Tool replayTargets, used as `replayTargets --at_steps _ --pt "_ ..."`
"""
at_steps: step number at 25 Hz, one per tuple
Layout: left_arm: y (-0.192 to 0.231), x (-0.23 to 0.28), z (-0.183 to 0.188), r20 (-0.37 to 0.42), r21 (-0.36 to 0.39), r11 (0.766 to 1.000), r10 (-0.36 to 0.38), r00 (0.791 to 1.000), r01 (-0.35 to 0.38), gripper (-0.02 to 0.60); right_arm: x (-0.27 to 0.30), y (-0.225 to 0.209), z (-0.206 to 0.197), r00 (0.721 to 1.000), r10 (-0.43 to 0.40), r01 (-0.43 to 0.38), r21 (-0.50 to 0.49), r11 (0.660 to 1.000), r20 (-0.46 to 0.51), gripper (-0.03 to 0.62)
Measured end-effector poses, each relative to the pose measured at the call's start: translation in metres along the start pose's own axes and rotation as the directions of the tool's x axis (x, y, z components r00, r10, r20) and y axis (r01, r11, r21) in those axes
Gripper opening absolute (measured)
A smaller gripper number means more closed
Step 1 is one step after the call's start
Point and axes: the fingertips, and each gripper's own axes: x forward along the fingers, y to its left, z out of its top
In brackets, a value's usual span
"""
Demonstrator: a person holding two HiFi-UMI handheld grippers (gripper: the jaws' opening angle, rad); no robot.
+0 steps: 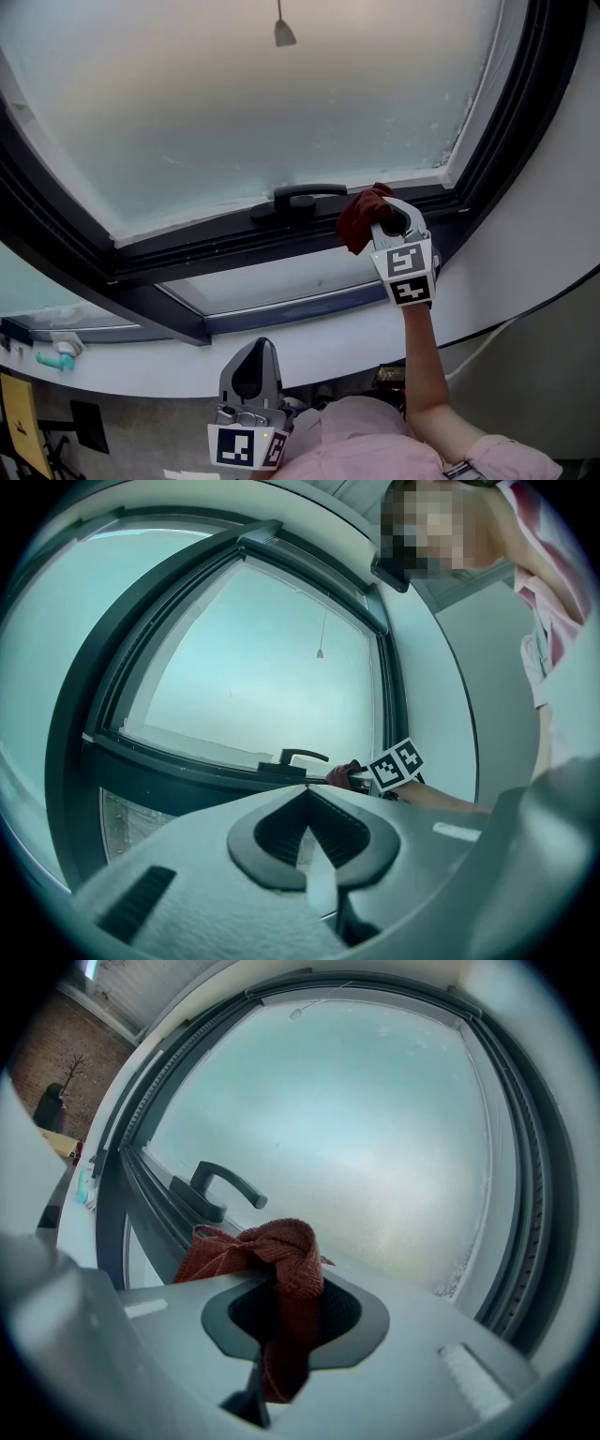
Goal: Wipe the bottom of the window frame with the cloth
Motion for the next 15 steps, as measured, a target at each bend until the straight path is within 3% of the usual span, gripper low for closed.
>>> replayTargets --at_steps 15 --pt "0.001 0.000 0.000 -0.002 0.000 1.000 -0.002 1.000 0.002 -0.005 -0.003 -0.016 -0.007 0.999 -0.031 0.032 0.022 0.999 -0.017 0.066"
